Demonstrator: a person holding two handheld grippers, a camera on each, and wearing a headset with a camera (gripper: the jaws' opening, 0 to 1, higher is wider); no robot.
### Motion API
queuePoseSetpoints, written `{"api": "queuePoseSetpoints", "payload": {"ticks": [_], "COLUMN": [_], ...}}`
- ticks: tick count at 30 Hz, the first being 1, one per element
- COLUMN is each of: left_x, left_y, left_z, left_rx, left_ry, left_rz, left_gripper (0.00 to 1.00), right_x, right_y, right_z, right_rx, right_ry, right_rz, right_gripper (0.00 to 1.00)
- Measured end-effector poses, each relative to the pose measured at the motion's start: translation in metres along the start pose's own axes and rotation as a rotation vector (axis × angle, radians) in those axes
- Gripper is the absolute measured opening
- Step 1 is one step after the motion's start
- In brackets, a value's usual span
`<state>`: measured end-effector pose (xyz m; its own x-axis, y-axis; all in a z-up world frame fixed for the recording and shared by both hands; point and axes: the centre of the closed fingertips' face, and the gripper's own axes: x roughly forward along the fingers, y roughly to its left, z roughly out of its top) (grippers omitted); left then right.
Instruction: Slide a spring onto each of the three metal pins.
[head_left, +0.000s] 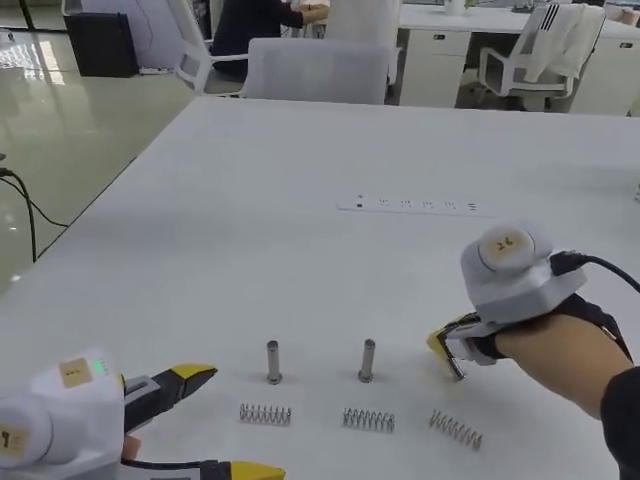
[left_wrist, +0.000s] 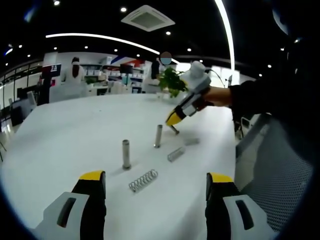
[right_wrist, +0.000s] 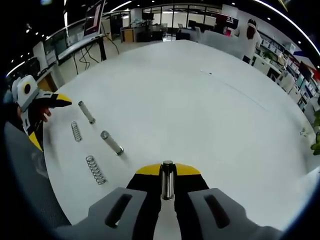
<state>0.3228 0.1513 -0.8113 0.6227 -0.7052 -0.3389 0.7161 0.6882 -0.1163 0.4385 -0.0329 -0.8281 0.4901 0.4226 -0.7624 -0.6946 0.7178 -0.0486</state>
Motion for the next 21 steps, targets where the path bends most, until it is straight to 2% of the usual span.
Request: {"api": "queuePoseSetpoints", "payload": {"ticks": [12, 21], "left_x": [0.0, -0.001], "left_y": [-0.004, -0.006], "left_z": [0.006, 0.007], "left_rx": [0.016, 0.017], "left_ry": [-0.008, -0.014], "left_rz": [-0.006, -0.003], "left_gripper": [0.79, 0.79], "right_x": [-0.02, -0.024], "right_y": [-0.001, 0.002], "right_z": [-0.007, -0.011], "right_rx": [0.016, 0.032], "right_ry": [-0.038, -0.052], "right_rz": [-0.022, -0.015], "right_gripper": [0.05, 0.05]}}
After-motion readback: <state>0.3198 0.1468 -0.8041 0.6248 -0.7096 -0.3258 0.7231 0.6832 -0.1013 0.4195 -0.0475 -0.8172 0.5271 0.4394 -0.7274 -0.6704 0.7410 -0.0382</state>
